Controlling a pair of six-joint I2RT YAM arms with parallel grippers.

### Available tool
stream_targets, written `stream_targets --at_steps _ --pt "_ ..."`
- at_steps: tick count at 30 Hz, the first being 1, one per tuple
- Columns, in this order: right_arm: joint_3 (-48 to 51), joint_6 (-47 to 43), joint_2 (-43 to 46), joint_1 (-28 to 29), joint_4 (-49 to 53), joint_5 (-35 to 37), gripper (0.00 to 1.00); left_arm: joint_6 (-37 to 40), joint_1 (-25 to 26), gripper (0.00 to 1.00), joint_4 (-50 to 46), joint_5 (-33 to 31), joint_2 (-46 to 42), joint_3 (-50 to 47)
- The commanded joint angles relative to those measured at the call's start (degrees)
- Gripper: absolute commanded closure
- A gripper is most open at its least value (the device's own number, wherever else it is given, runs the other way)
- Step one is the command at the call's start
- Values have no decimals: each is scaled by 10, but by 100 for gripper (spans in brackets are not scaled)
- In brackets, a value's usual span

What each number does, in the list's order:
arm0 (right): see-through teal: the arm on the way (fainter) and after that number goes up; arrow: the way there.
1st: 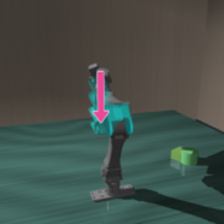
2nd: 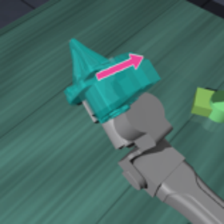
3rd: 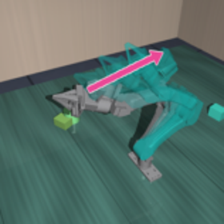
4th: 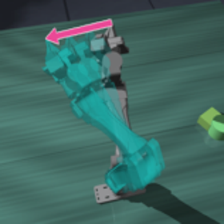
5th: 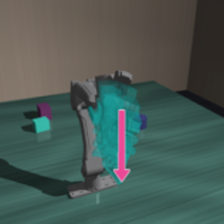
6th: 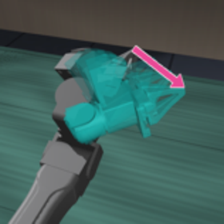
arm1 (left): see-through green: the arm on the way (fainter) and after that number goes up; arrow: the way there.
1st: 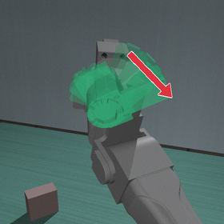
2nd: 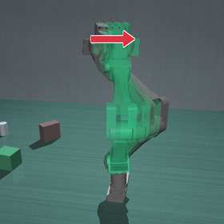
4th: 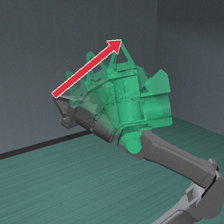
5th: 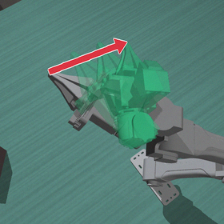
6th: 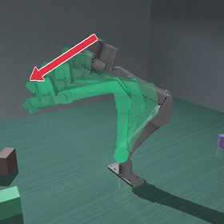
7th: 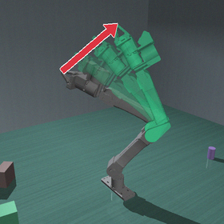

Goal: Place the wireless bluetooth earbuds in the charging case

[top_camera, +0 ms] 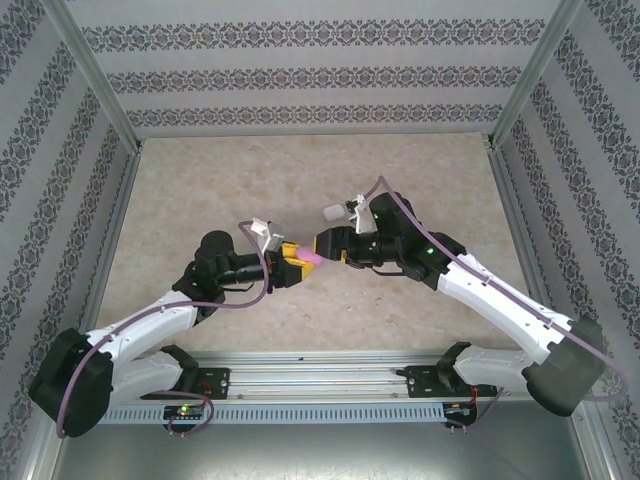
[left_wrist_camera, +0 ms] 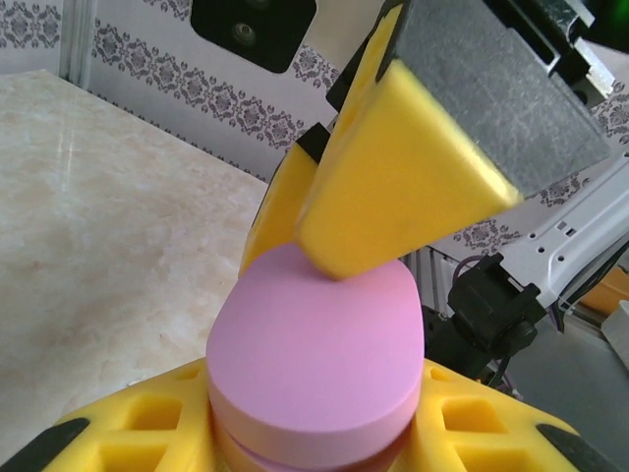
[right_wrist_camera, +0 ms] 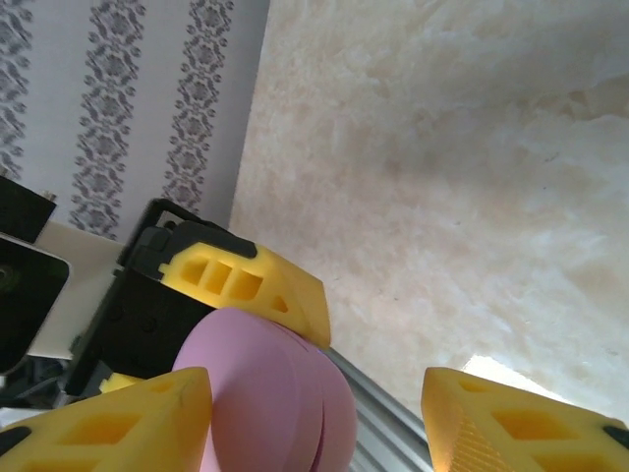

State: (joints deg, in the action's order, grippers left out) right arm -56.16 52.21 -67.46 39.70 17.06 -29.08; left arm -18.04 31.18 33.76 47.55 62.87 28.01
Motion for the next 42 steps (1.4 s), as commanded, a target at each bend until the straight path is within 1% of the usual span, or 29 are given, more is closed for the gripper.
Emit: stream_targets --at_steps 1,3,5,10,16,18,22,25,28,32,37,40,42 --pt "23 60 14 -3 -77 -24 41 -33 6 77 64 4 9 28" --pt "34 83 14 -2 -107 -34 41 -35 6 77 65 6 12 33" --pt "42 98 14 -3 -128 -42 43 -34 6 77 62 7 15 38" --pt "53 128 14 -3 -167 -53 56 -31 6 76 45 13 22 49" --pt "71 167 6 -5 -215 -66 72 -21 7 67 33 30 29 59" --pt "80 181 6 -7 -232 -67 75 -18 6 63 30 35 30 62" --pt "98 193 17 -21 -248 -64 78 -5 7 50 13 40 24 70" --pt "109 190 31 -38 -237 -55 79 21 6 40 -18 27 9 72" --pt "117 173 47 -59 -205 -41 80 58 7 32 -62 6 -13 71" --pt "121 127 64 -86 -141 -17 80 95 6 24 -120 -26 -36 69" --pt "133 66 57 -106 -94 9 79 126 6 22 -175 -74 -65 65" --pt "142 35 26 -112 -102 10 79 135 7 22 -193 -100 -81 58" --pt "148 15 -8 -115 -126 7 79 135 6 22 -205 -123 -87 52"
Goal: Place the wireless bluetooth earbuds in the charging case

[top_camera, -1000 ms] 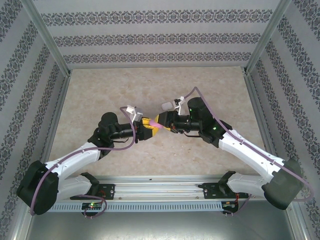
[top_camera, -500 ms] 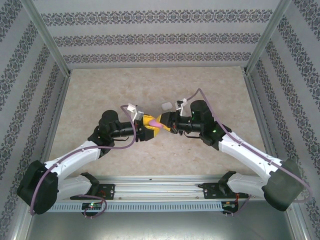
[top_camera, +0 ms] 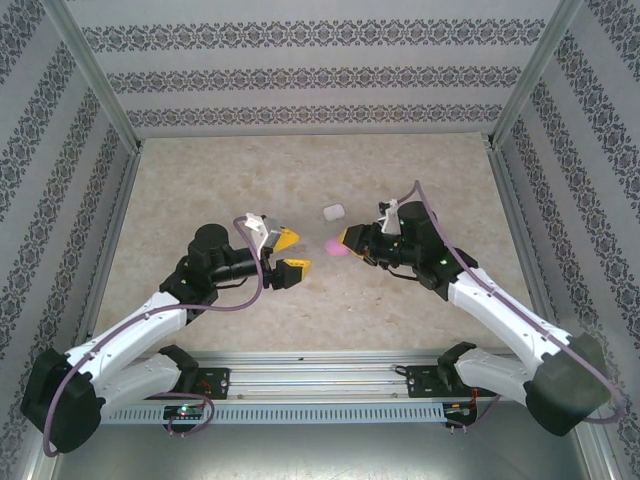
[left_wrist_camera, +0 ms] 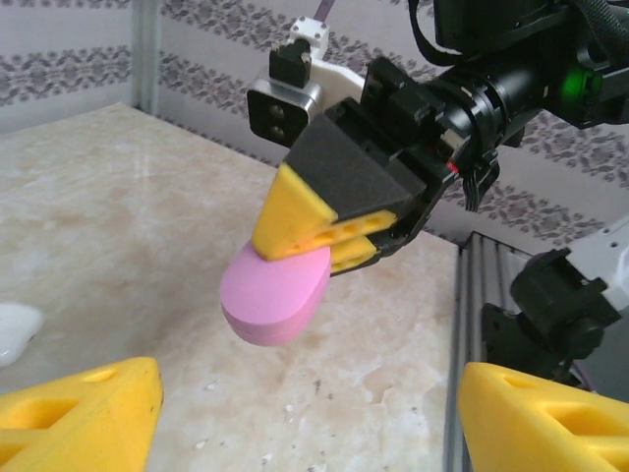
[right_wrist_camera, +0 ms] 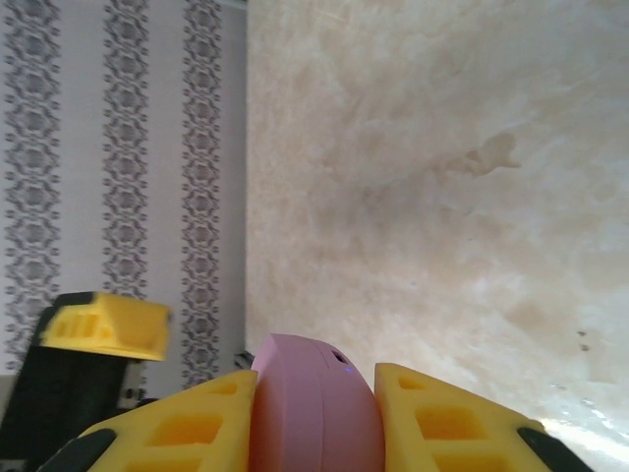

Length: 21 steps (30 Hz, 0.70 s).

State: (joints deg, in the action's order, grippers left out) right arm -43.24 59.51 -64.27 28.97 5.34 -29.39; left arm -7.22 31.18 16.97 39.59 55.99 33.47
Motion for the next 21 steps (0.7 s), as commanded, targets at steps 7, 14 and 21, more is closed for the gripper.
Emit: stream_targets --at_steps 7,14,21 --pt "15 -97 -183 -13 -109 -16 80 17 6 23 -63 -106 -14 -21" --pt "-28 -128 -311 -15 -153 -44 80 15 6 23 -40 -135 -1 -45" --pt "-90 -187 -401 -25 -122 -24 80 25 6 23 -30 -147 37 -37"
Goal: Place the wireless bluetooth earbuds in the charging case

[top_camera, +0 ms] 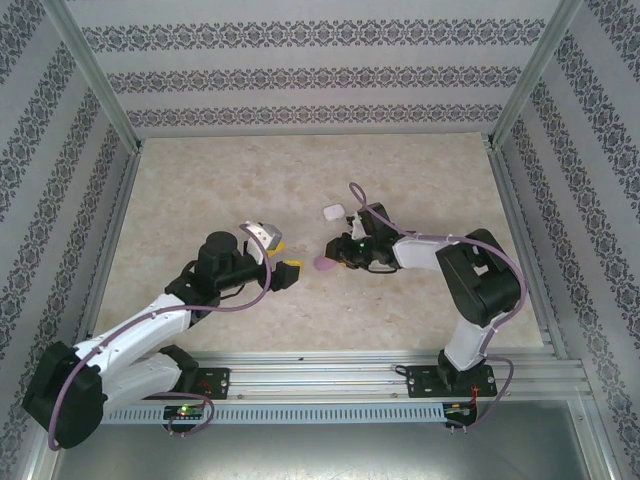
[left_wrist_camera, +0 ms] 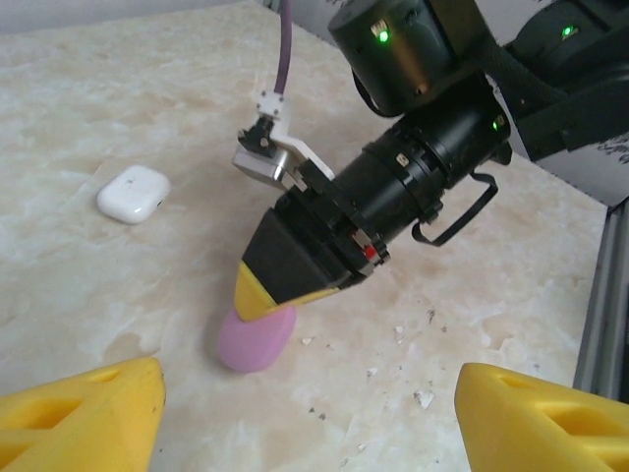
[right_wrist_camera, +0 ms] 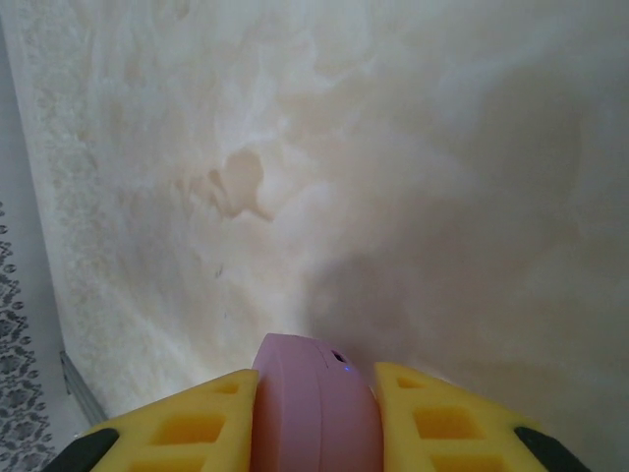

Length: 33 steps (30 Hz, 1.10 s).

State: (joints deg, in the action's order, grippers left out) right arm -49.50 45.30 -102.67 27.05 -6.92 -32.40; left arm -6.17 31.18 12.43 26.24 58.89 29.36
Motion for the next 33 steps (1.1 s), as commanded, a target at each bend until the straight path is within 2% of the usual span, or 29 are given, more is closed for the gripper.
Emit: stream_targets --at_steps 1,3,10,15,23,27,29,33 --pt "-31 -53 -24 -7 6 13 80 16 6 23 15 -15 12 6" --pt "-35 -62 -31 -7 13 18 77 19 6 23 18 -21 17 6" --pt "-39 -96 -14 -8 70 46 56 29 4 23 25 -47 18 0" --pt "-47 -131 41 -9 136 77 50 51 -1 22 -6 -56 17 23" --pt "-51 -197 184 -15 241 169 46 78 -24 13 -63 -101 2 55" --pt "-31 -242 279 -28 280 238 42 73 -55 9 -108 -135 3 69" --pt "-13 -260 325 -42 289 283 37 71 -75 8 -138 -146 11 78" --pt "45 -266 421 -93 265 365 19 52 -134 6 -140 -151 13 62"
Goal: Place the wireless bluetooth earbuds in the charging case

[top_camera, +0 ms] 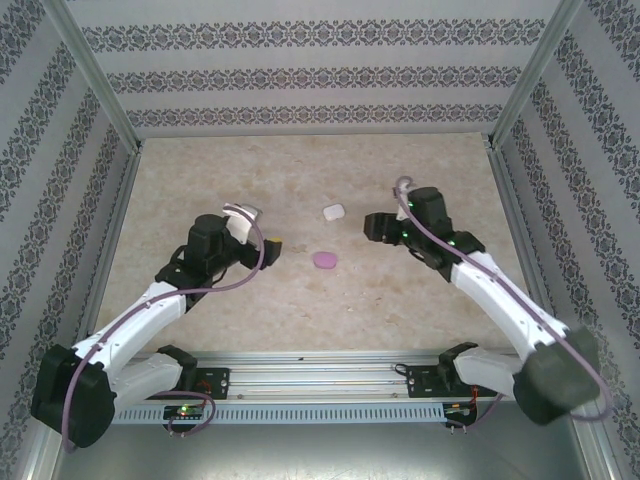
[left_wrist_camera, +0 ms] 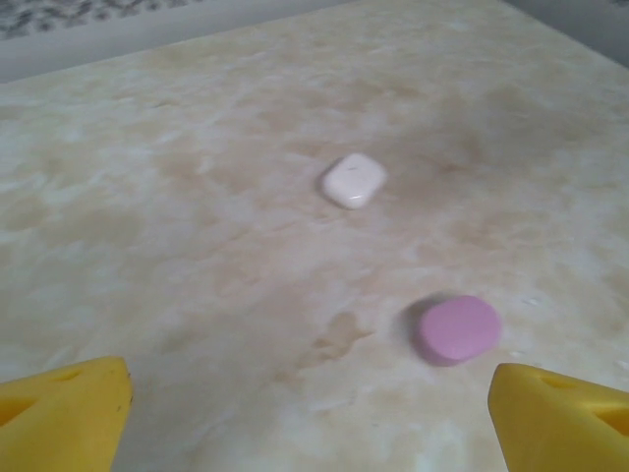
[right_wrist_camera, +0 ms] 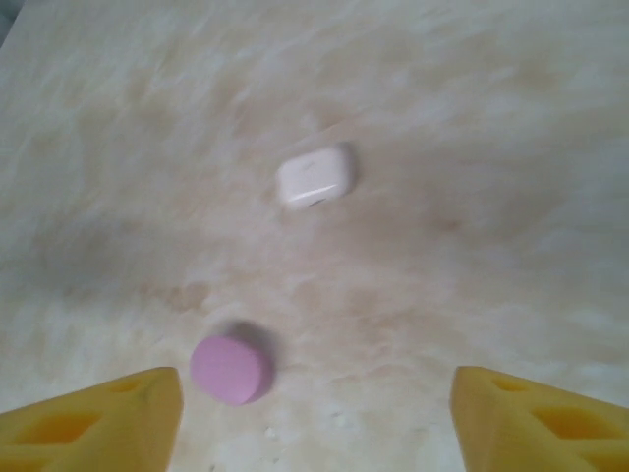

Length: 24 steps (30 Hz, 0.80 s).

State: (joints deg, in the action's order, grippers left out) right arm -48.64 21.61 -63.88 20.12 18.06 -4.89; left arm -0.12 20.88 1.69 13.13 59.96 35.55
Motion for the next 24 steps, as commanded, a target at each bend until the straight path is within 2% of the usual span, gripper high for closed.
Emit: stream_targets --at_steps 1,2,4,7,10,15,20,22,24 --pt "50 -32 54 -38 6 105 15 -14 -45 4 -26 -16 4 -5" --pt "62 -36 71 -53 0 116 11 -16 -62 0 -22 -10 8 -8" --pt "82 -43 95 -83 -13 126 3 -19 -82 0 -22 -9 22 -8" --pt "105 -41 102 -138 -41 118 2 -20 -96 0 -11 -40 41 -15" --pt "117 -45 80 -177 -73 109 2 -24 -108 0 47 -93 47 -46" --pt "152 -87 44 -188 -181 132 2 -4 -129 0 129 -171 44 -81" --pt "235 -144 17 -188 -360 141 2 17 -147 0 218 -213 76 -136" --pt "243 -149 -1 -189 -386 141 2 15 -148 0 279 -221 95 -160" --pt "245 -146 -23 -189 -407 133 2 18 -149 0 276 -223 104 -154"
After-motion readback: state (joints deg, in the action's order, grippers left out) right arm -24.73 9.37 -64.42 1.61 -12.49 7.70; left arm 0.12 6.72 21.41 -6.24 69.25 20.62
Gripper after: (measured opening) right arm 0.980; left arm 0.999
